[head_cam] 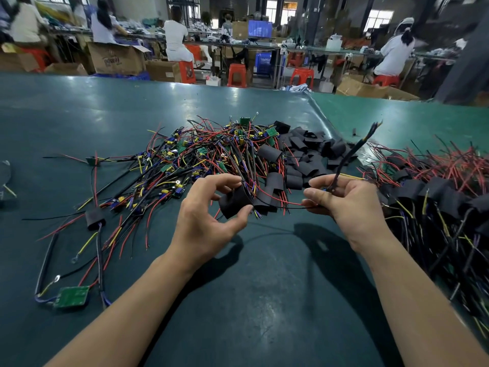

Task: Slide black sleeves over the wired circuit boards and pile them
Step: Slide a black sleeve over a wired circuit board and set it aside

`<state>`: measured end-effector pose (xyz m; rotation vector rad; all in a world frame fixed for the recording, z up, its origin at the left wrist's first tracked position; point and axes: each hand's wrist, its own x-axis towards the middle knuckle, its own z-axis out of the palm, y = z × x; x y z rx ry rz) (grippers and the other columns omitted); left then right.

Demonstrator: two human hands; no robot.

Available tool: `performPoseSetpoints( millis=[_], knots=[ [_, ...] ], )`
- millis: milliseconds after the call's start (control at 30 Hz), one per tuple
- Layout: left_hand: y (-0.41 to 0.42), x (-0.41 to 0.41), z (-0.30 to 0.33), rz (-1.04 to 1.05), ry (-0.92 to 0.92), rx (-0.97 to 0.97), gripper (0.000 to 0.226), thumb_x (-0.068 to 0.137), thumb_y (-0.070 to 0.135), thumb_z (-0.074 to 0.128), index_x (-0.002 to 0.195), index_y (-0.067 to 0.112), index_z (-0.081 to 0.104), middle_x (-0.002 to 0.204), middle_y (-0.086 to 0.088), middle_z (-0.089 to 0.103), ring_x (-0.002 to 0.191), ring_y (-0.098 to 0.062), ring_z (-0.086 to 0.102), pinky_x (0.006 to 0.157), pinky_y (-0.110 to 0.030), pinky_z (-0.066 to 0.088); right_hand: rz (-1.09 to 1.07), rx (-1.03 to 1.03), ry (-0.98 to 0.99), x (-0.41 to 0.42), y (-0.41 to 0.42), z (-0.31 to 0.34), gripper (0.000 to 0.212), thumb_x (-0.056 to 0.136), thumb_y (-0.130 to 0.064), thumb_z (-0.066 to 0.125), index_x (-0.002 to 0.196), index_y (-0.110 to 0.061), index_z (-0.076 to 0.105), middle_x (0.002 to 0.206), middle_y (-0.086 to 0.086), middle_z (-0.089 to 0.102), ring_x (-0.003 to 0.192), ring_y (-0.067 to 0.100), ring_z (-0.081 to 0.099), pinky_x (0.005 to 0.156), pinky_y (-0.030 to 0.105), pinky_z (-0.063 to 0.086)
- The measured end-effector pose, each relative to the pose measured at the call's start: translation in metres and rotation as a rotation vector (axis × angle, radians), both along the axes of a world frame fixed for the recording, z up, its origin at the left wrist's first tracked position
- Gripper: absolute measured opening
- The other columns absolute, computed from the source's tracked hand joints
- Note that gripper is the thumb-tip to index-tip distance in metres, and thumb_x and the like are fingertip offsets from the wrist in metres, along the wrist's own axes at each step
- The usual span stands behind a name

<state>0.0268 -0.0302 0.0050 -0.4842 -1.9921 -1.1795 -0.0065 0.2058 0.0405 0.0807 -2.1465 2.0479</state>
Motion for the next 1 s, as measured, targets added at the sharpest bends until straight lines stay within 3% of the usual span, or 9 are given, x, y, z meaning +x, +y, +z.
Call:
performPoseSetpoints(
  millis=[167, 333, 467, 700, 1000],
  knots=[
    [0.000, -0.002, -0.001, 0.000, 0.015, -0.009, 0.045, 0.074, 0.026, 0.078, 0.115, 0.027, 0.058, 0.107, 0.005, 0.066, 0.096, -0.019, 0.063, 0.078, -0.041, 0.053, -0.027, 0.041, 0.092, 0.001, -0.004, 0.001, 0.015, 0.079, 0.005, 0.076, 0.082, -0.008, 0.069, 0.069, 0.008, 0.071, 0.062, 0.018, 0.072, 0.060, 0.023, 0.058],
    [0.000, -0.002, -0.002, 0.008, 0.016, -0.060, 0.051, 0.072, 0.019, 0.081, 0.116, 0.026, 0.058, 0.108, 0.005, 0.066, 0.097, -0.019, 0.063, 0.081, -0.034, 0.051, -0.048, 0.039, 0.181, 0.003, -0.006, 0.004, 0.016, 0.079, 0.005, 0.075, 0.080, -0.010, 0.069, 0.071, 0.010, 0.070, 0.063, 0.018, 0.071, 0.063, 0.023, 0.058],
    [0.001, -0.001, -0.001, 0.005, 0.018, -0.056, 0.050, 0.072, 0.016, 0.081, 0.116, 0.023, 0.059, 0.106, 0.004, 0.066, 0.096, -0.019, 0.062, 0.082, -0.033, 0.051, -0.044, 0.116, 0.284, 0.007, -0.006, 0.007, 0.021, 0.078, 0.005, 0.076, 0.079, -0.015, 0.071, 0.072, 0.009, 0.072, 0.067, 0.023, 0.072, 0.071, 0.034, 0.060],
    [0.002, 0.001, 0.001, 0.003, 0.033, -0.053, 0.049, 0.072, 0.016, 0.081, 0.115, 0.023, 0.059, 0.106, 0.007, 0.065, 0.098, -0.017, 0.062, 0.082, -0.028, 0.049, -0.092, 0.197, 0.368, 0.012, -0.006, 0.009, 0.014, 0.078, 0.001, 0.078, 0.087, -0.007, 0.073, 0.079, 0.009, 0.073, 0.074, 0.021, 0.072, 0.079, 0.048, 0.060],
    [0.002, 0.002, 0.003, 0.019, 0.033, -0.058, 0.048, 0.072, 0.015, 0.081, 0.114, 0.022, 0.060, 0.105, 0.008, 0.063, 0.096, -0.018, 0.061, 0.081, -0.032, 0.051, -0.137, 0.230, 0.396, 0.011, -0.005, 0.008, 0.014, 0.078, 0.001, 0.079, 0.087, -0.009, 0.073, 0.080, 0.006, 0.073, 0.075, 0.021, 0.070, 0.079, 0.044, 0.059]
  ],
)
